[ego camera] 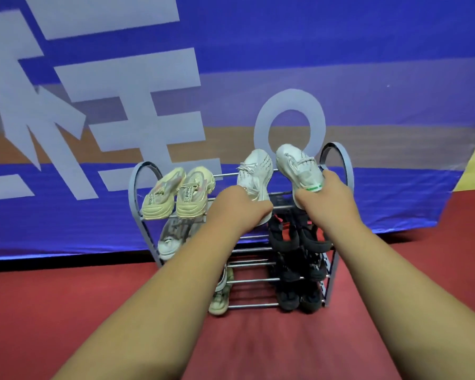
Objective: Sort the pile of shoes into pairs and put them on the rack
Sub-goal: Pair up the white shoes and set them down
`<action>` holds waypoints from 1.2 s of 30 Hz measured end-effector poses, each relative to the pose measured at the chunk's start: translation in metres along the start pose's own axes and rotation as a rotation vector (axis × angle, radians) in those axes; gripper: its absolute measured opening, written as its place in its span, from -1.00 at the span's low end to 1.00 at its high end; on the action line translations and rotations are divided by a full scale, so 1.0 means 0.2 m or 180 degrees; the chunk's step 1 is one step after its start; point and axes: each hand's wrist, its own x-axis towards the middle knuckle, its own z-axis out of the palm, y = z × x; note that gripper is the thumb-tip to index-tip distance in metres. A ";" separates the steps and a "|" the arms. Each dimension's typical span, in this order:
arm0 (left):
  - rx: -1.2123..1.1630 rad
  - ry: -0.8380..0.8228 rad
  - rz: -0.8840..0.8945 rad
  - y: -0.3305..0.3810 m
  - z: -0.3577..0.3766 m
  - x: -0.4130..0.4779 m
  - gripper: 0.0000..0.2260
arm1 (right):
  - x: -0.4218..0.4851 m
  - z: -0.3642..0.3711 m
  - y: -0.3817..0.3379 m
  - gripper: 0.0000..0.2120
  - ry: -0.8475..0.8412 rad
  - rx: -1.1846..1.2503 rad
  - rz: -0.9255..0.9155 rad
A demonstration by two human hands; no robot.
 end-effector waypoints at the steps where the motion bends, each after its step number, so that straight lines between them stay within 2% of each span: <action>1: 0.0035 0.0007 -0.0002 0.01 0.04 0.04 -0.69 | 0.04 0.01 0.02 -0.82 0.0015 -0.0017 -0.0051; 5: 0.0118 0.0125 -0.0064 0.05 0.20 0.21 -0.58 | 0.19 0.04 0.11 -0.78 0.0035 -0.0080 -0.0158; 11: 0.0085 0.0347 0.0031 0.10 0.41 0.43 -0.15 | 0.34 0.10 0.26 -0.82 0.0243 -0.0070 -0.0178; 14: -0.0019 0.0141 0.0057 0.12 0.50 0.46 -0.02 | 0.39 0.14 0.32 -0.82 0.0116 -0.0185 -0.0278; 16: -0.0201 0.0039 0.0125 0.10 0.54 0.45 -0.04 | 0.41 0.17 0.33 -0.85 0.0036 -0.0266 -0.0316; 18: -0.0458 0.0054 0.0259 0.06 0.55 0.44 -0.15 | 0.43 0.19 0.34 -0.85 0.0022 -0.0339 -0.0237; 19: -0.0589 0.0048 0.0330 0.04 0.55 0.43 -0.23 | 0.45 0.20 0.35 -0.81 0.0012 -0.0365 -0.0176; 22: -0.0857 -0.0094 0.0536 -0.01 0.52 0.41 -0.44 | 0.48 0.22 0.37 -0.51 0.0094 -0.0481 -0.0122; 24: -0.1023 -0.0190 0.0623 -0.03 0.49 0.39 -0.52 | 0.47 0.22 0.35 -0.50 0.0178 -0.0634 -0.0224; 28: -0.1412 -0.0312 0.0647 -0.05 0.46 0.36 -0.51 | 0.41 0.20 0.31 -0.59 0.0247 -0.0876 -0.0465; 32: -0.1399 -0.0454 0.0748 -0.06 0.45 0.34 -0.47 | 0.37 0.18 0.33 -0.77 0.0196 -0.0814 -0.0528; 36: -0.1566 -0.0432 0.0657 -0.08 0.46 0.36 -0.41 | 0.33 0.17 0.29 -0.68 0.0263 -0.0549 -0.0411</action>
